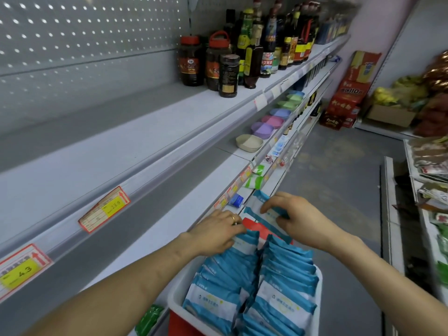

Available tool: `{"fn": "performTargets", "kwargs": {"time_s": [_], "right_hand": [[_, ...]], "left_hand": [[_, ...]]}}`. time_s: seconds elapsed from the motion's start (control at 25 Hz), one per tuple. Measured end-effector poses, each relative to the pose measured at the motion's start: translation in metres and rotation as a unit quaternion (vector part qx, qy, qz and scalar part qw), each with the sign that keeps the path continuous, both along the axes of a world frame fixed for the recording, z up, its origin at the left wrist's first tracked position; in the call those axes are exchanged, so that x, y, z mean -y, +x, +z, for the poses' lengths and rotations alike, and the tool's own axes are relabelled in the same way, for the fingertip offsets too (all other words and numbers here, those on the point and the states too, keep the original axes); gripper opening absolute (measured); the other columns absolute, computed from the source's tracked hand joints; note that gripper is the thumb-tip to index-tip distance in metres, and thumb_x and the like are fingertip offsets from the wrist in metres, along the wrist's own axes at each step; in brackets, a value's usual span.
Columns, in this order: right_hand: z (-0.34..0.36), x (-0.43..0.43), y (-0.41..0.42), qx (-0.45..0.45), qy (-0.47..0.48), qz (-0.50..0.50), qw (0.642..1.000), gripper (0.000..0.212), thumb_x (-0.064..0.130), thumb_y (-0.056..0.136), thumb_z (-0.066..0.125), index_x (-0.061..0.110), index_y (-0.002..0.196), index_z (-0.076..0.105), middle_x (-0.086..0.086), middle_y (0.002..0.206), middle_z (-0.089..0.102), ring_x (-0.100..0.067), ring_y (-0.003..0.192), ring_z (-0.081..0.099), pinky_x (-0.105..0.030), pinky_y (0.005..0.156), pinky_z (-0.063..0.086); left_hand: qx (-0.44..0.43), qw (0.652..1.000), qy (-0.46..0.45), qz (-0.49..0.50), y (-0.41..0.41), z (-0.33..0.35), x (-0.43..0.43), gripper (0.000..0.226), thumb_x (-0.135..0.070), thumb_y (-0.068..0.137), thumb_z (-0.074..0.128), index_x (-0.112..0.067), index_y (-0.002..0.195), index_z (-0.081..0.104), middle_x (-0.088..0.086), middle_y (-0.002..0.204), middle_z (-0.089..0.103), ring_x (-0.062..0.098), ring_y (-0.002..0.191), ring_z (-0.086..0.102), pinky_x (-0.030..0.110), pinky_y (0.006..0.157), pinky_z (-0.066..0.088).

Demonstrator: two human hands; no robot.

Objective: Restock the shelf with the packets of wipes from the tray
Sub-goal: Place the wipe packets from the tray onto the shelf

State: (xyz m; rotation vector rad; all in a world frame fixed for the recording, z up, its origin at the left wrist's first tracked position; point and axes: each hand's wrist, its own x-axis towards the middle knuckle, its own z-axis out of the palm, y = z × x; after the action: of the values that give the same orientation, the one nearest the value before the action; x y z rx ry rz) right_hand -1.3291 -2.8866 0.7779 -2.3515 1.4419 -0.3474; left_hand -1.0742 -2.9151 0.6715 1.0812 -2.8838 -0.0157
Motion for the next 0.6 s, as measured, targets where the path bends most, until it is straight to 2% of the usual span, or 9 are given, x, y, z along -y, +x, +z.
{"fn": "performTargets", "kwargs": {"time_s": [0.2, 0.4, 0.52, 0.6], "right_hand": [[0.010, 0.020, 0.003, 0.015, -0.005, -0.008, 1.000, 0.049, -0.002, 0.083, 0.056, 0.036, 0.113, 0.067, 0.012, 0.119, 0.059, -0.013, 0.107, 0.059, -0.037, 0.092, 0.052], [0.016, 0.036, 0.027, 0.003, -0.004, 0.020, 1.000, 0.046, 0.002, 0.087, 0.057, 0.036, 0.117, 0.065, 0.010, 0.125, 0.058, -0.015, 0.116, 0.056, -0.040, 0.095, 0.052], [0.018, 0.039, 0.032, 0.001, -0.007, 0.021, 1.000, 0.046, 0.002, 0.088, 0.057, 0.036, 0.119, 0.065, 0.009, 0.125, 0.057, -0.015, 0.117, 0.054, -0.037, 0.095, 0.051], [0.018, 0.037, 0.031, -0.002, -0.005, 0.022, 1.000, 0.046, 0.002, 0.088, 0.057, 0.035, 0.119, 0.065, 0.009, 0.125, 0.057, -0.013, 0.115, 0.054, -0.034, 0.094, 0.050]], "left_hand": [[-0.018, 0.999, -0.018, 0.024, -0.002, -0.008, -0.003, 0.044, -0.022, 0.086, 0.057, -0.024, 0.129, 0.059, 0.000, 0.127, 0.050, 0.019, 0.114, 0.048, 0.039, 0.097, 0.043], [-0.017, 0.998, 0.012, 0.055, 0.004, -0.010, -0.007, 0.037, -0.017, 0.087, 0.055, -0.020, 0.124, 0.056, 0.000, 0.115, 0.059, 0.021, 0.104, 0.055, 0.036, 0.093, 0.041], [-0.012, 0.999, 0.040, 0.016, 0.005, -0.006, -0.007, 0.050, 0.001, 0.083, 0.059, -0.020, 0.127, 0.045, 0.003, 0.106, 0.060, 0.023, 0.087, 0.057, 0.039, 0.074, 0.049], [0.009, 0.999, 0.037, -0.038, 0.005, -0.004, -0.004, 0.057, 0.008, 0.080, 0.061, -0.019, 0.127, 0.044, 0.005, 0.108, 0.058, 0.024, 0.085, 0.055, 0.036, 0.064, 0.043]]}}
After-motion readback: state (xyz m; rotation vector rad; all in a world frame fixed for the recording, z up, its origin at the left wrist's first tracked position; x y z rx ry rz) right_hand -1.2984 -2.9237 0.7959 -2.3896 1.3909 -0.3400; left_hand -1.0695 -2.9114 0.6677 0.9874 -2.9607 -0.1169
